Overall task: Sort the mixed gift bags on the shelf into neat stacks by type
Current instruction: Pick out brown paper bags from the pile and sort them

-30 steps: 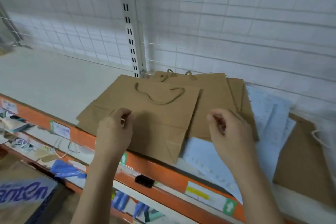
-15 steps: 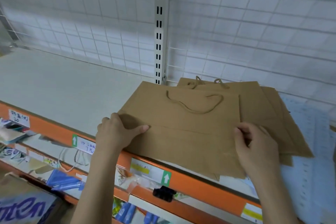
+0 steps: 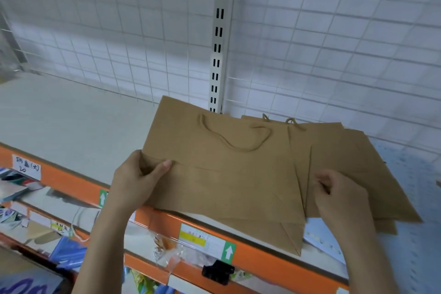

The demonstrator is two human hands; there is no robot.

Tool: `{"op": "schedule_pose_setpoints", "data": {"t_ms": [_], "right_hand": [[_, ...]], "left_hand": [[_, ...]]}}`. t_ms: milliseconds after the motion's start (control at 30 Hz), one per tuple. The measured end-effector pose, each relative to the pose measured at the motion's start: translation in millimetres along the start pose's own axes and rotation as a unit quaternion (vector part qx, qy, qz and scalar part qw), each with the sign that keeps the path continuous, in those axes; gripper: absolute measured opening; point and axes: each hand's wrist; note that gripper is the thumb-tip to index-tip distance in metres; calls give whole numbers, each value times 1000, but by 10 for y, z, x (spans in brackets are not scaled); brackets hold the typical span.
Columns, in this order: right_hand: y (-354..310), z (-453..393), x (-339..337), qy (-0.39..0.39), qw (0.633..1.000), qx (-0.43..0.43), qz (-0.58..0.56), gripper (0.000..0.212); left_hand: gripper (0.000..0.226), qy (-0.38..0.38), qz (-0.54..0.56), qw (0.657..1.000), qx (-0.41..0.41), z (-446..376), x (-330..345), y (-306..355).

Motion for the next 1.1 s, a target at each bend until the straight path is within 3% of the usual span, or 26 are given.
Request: {"op": "schedule_pose_setpoints", "data": {"t_ms": [133, 233, 400, 667, 867, 1100], "right_hand": [[-123, 21, 69, -61, 993, 16, 101, 21], [-174, -2, 82, -65, 987, 21, 148, 24], [-177, -46, 85, -56, 987, 19, 149, 44], [-195, -219, 45, -134, 981, 42, 135, 38], [-221, -277, 62, -74, 989, 27, 123, 36], [-284, -447, 142, -81, 991, 29, 98, 37]], "left_hand": [[45, 8, 3, 999, -39, -1, -41, -75], [44, 20, -4, 999, -36, -19, -11, -89], [39, 26, -38, 999, -15, -38, 20, -148], [47, 33, -83, 996, 7, -35, 99, -149], [46, 17, -109, 994, 7, -71, 118, -208], [53, -16, -184, 983, -1, -146, 175, -295]]}}
Point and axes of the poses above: each hand's wrist, its own z-axis away from the middle knuckle, its own x-axis out of the palm, y = z × x, and after that the axes turned 8 degrees about x, right-handed
